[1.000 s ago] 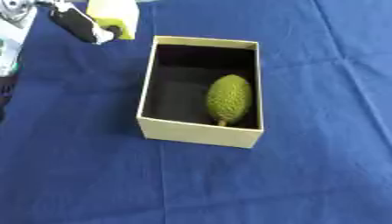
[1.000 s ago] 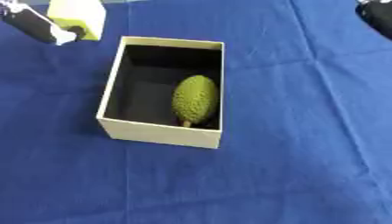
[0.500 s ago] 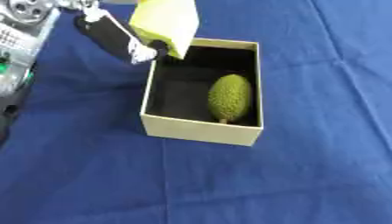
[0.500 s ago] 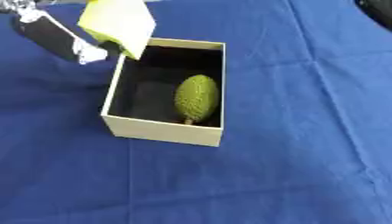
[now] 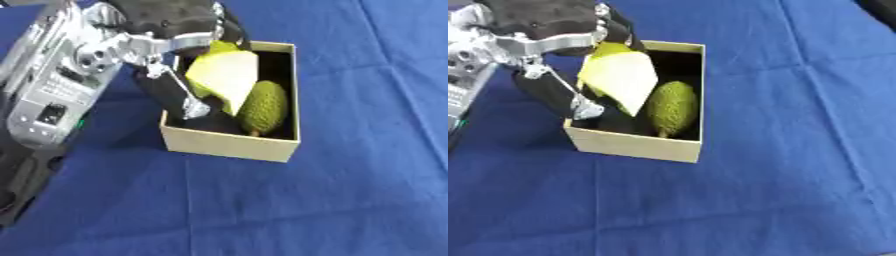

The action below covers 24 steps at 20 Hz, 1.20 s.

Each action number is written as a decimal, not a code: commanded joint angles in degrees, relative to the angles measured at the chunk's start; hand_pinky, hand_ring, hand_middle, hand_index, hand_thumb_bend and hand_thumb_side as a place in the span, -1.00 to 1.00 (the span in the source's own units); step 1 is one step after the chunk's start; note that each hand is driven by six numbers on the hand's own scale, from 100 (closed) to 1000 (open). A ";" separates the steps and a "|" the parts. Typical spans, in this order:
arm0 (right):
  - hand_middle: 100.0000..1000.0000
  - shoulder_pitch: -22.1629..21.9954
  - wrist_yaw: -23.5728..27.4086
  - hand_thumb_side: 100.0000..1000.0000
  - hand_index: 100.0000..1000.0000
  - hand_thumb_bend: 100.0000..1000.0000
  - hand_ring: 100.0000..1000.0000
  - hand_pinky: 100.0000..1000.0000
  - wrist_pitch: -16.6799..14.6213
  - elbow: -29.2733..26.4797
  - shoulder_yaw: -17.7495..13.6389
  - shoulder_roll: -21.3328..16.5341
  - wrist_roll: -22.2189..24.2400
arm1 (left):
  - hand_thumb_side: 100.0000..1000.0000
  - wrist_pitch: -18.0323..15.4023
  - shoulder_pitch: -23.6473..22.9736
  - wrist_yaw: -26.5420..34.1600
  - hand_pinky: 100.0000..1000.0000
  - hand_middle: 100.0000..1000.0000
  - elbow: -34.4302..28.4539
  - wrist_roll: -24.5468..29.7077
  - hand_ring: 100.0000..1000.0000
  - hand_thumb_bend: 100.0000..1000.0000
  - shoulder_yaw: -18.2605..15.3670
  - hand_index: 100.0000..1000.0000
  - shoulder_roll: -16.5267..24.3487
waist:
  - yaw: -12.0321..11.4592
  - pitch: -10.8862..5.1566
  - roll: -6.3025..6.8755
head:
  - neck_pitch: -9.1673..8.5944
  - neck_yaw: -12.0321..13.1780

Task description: Pick up objects on the table and place them in the box.

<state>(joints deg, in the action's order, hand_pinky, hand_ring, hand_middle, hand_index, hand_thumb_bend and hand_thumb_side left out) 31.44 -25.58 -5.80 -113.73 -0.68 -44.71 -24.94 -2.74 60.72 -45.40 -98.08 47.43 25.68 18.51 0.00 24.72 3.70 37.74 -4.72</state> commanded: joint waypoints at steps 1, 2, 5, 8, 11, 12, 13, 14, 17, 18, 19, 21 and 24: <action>0.43 0.40 0.38 0.20 0.53 -0.90 0.48 0.65 -0.05 -0.86 -0.66 -0.81 0.10 | -0.94 -0.52 0.10 -3.33 0.30 0.10 1.60 -1.17 0.28 -1.00 0.51 0.42 -1.15 | 0.04 -1.44 -0.35 | -0.20 0.06; 0.43 0.37 0.38 0.20 0.53 -0.90 0.48 0.65 -0.08 -0.86 -0.67 -0.79 0.09 | -0.94 -0.70 -0.16 -4.12 0.30 0.10 2.48 -1.47 0.29 -1.00 0.76 0.43 -1.50 | 0.05 -1.41 -0.36 | -0.21 0.08; 0.43 0.22 0.39 0.20 0.53 -0.90 0.48 0.65 -0.12 -0.86 -0.78 -0.74 -0.02 | -0.94 -1.42 -0.74 -6.40 0.31 0.11 5.14 -2.26 0.30 -1.00 1.44 0.44 -2.29 | 0.08 -1.34 -0.42 | -0.30 0.13; 0.43 0.09 0.44 0.20 0.53 -0.92 0.47 0.65 -0.24 -0.86 -0.79 -0.66 -0.05 | -0.95 -2.08 -0.98 -8.33 0.32 0.13 7.36 -3.27 0.31 -1.00 1.72 0.45 -3.09 | 0.13 -1.24 -0.51 | -0.33 0.16; 0.43 0.00 0.48 0.20 0.53 -0.92 0.47 0.65 -0.34 -0.86 -0.79 -0.57 0.00 | -0.93 -2.43 -1.18 -10.69 0.35 0.16 9.36 -4.79 0.35 -1.00 1.63 0.49 -3.89 | 0.23 -1.12 -0.64 | -0.44 0.20; 0.43 -0.04 0.49 0.20 0.53 -0.92 0.47 0.65 -0.35 -0.86 -0.80 -0.56 0.01 | -0.93 -2.56 -1.26 -11.59 0.35 0.16 9.90 -5.37 0.35 -1.00 1.58 0.49 -4.10 | 0.26 -1.08 -0.67 | -0.50 0.22; 0.43 -0.10 0.50 0.20 0.53 -0.92 0.47 0.65 -0.35 -0.86 -0.82 -0.54 0.02 | -0.94 -2.63 -1.34 -12.46 0.35 0.16 10.38 -5.95 0.35 -1.00 1.49 0.49 -4.28 | 0.28 -1.03 -0.70 | -0.61 0.25; 0.43 -0.16 0.50 0.20 0.53 -0.92 0.47 0.65 -0.35 -0.86 -0.84 -0.53 0.01 | -0.92 -2.70 -1.39 -13.34 0.36 0.17 10.78 -6.53 0.36 -1.00 1.44 0.49 -4.43 | 0.29 -1.00 -0.71 | -0.71 0.29; 0.42 -0.32 0.48 0.20 0.53 -0.93 0.47 0.65 -0.36 -0.86 -0.89 -0.49 0.02 | -0.76 -3.12 -1.69 -14.54 0.41 0.24 11.85 -7.59 0.42 -0.95 1.47 0.55 -4.93 | 0.35 -0.90 -0.74 | -0.87 0.35; 0.42 -0.36 0.48 0.20 0.53 -0.93 0.47 0.65 -0.37 -0.86 -0.91 -0.49 0.00 | -0.68 -3.31 -1.76 -14.41 0.48 0.36 12.12 -7.54 0.52 -0.85 1.51 0.64 -5.04 | 0.37 -0.88 -0.76 | -0.86 0.35; 0.42 -0.41 0.48 0.20 0.53 -0.93 0.47 0.65 -0.39 -0.86 -0.93 -0.52 -0.01 | -0.58 -3.65 -1.81 -14.10 0.60 0.53 12.25 -7.29 0.68 -0.70 1.57 0.77 -5.09 | 0.38 -0.86 -0.78 | -0.84 0.32; 0.42 -0.50 0.48 0.20 0.53 -0.93 0.47 0.65 -0.41 -0.86 -0.96 -0.55 -0.03 | -0.42 -4.34 -1.83 -13.34 0.78 0.63 12.14 -6.49 0.82 -0.47 1.50 0.86 -5.07 | 0.37 -0.86 -0.80 | -0.80 0.26; 0.42 -0.63 0.53 0.20 0.53 -0.94 0.47 0.65 -0.39 -0.86 -1.01 -0.53 -0.04 | -0.26 -4.98 -1.75 -13.44 0.84 0.66 11.17 -6.09 0.86 -0.25 1.07 0.89 -4.85 | 0.32 -0.89 -0.83 | -0.86 0.20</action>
<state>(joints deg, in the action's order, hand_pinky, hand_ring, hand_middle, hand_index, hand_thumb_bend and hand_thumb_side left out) 30.37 -25.52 -6.11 -113.73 -0.80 -44.41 -24.87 -7.22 58.32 -59.06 -85.72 41.24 27.27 13.46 0.27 25.03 3.38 37.50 -4.48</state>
